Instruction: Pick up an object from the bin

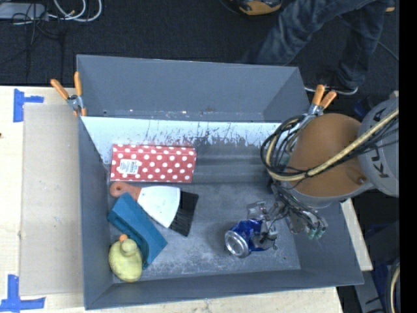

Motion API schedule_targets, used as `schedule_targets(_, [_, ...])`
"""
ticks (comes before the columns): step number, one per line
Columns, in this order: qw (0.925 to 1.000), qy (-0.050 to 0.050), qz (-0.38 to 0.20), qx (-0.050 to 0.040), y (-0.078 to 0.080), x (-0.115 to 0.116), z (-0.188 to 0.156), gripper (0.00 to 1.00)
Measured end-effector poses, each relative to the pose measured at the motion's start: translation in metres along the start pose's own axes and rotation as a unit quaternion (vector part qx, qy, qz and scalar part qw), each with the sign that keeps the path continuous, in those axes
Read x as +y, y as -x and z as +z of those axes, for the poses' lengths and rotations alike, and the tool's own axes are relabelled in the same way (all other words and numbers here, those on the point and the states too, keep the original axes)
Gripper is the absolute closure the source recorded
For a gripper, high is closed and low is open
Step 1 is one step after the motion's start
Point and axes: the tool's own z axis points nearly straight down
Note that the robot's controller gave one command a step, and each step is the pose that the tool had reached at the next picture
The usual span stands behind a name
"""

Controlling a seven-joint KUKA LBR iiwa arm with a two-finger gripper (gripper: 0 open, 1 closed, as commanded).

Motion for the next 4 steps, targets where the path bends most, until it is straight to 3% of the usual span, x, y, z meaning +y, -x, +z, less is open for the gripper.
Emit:
schedule_targets(1, [0.9999,0.002,-0.013,0.0079,-0.002,-0.005,-0.051,1.00])
schedule_targets(2, [1.0000,0.001,0.005,0.0029,-0.006,-0.022,-0.127,1.00])
schedule_targets(3, [0.9995,0.001,0.033,0.0034,0.044,-0.041,0.057,1.00])
schedule_targets(4, [0.9994,0.003,0.035,0.0043,0.051,-0.042,0.073,1.00])
